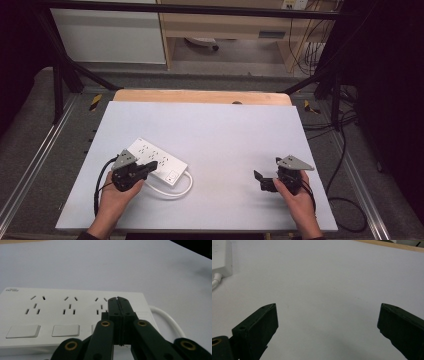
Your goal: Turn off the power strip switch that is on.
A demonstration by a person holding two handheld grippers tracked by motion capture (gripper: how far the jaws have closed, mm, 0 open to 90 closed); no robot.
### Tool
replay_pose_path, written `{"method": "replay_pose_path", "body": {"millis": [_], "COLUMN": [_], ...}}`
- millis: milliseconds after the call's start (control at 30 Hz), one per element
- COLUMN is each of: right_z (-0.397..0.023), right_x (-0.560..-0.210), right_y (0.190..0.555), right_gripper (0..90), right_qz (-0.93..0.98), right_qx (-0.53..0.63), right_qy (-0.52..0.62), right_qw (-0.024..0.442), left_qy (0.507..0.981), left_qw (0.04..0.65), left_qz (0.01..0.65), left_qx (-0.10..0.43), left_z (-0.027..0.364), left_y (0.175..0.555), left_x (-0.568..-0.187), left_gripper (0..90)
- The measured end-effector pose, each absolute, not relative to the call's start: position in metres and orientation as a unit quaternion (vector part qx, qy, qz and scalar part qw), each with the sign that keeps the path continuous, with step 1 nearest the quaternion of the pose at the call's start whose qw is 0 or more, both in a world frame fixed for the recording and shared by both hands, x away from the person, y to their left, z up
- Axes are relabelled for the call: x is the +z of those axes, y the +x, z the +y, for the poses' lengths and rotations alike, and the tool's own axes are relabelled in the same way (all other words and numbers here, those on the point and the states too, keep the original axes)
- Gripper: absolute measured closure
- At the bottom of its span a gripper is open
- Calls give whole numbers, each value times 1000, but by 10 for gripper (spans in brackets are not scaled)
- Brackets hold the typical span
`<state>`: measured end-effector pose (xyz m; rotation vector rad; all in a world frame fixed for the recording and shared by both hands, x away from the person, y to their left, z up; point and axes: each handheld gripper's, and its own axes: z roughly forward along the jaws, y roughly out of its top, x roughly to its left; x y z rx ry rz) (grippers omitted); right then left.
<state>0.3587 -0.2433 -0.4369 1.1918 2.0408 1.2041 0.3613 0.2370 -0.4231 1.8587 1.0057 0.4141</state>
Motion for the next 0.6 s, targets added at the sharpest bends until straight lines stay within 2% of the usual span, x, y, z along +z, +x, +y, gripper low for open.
{"method": "replay_pose_path", "body": {"millis": [600], "right_z": [-243], "right_x": [-437], "right_y": [358], "right_gripper": [37], "right_qz": [748], "right_qx": [439], "right_qy": [434], "right_qw": [243], "left_qy": [766], "left_qw": [444], "left_qz": [429], "left_qx": [177], "left_z": [240], "left_y": [373], "left_x": [-431], "left_gripper": [900]}}
